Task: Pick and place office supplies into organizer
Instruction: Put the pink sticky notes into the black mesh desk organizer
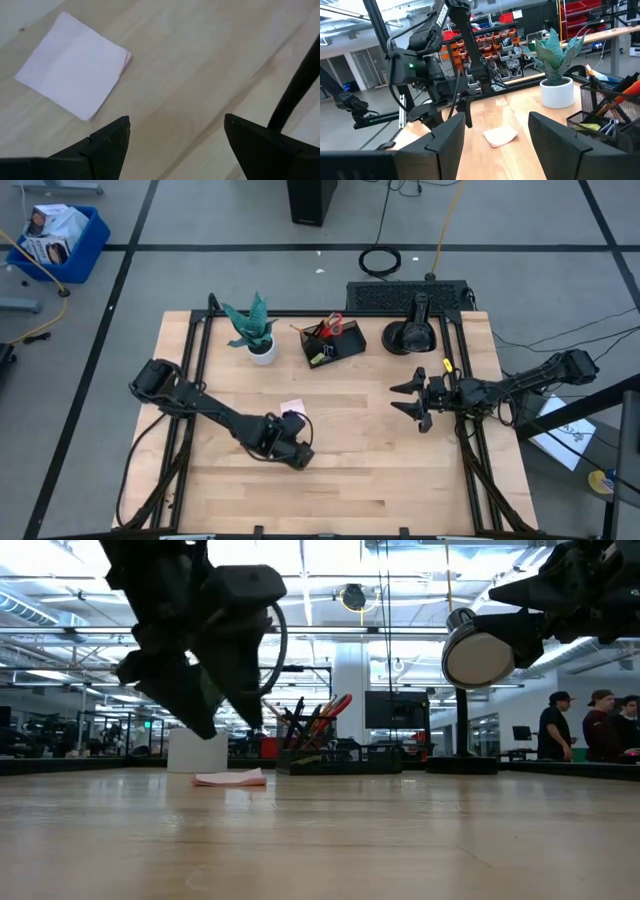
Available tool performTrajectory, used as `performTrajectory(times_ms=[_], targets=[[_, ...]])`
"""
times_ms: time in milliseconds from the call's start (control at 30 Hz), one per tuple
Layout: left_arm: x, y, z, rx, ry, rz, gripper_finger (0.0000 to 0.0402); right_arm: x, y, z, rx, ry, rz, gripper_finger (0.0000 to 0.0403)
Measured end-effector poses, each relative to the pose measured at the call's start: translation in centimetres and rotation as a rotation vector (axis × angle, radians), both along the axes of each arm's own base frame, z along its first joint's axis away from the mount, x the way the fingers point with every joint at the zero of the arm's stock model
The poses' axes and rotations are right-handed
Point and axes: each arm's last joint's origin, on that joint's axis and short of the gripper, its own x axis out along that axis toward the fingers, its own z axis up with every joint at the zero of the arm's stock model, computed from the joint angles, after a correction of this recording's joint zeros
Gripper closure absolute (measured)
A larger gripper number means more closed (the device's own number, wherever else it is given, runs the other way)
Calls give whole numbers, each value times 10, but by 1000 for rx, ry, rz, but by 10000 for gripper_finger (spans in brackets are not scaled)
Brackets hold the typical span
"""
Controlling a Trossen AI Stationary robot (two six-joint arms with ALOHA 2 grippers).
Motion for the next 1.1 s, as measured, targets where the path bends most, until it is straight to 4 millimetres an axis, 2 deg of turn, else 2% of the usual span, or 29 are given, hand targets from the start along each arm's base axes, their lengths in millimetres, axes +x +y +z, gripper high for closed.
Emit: performTrajectory(times_ms=[167,300,433,633,967,1100], targets=[[-7,-1,-3,-9,101,-71,78,0,0,0,-10,-3,-2,193],[-14,3,-4,104,217,-241,78,0,0,0,-23,-5,-3,193],[-16,10,-4,216,261,-300,78,0,0,-2,46,14,7,193],[-15,15,-9,333,337,-481,78,0,0,-6,122,49,14,193],[-12,29,-19,395,443,-524,78,1,2,-10,183,98,69,193],[-9,34,-33,404,510,-552,78,1,3,-12,180,110,84,193]])
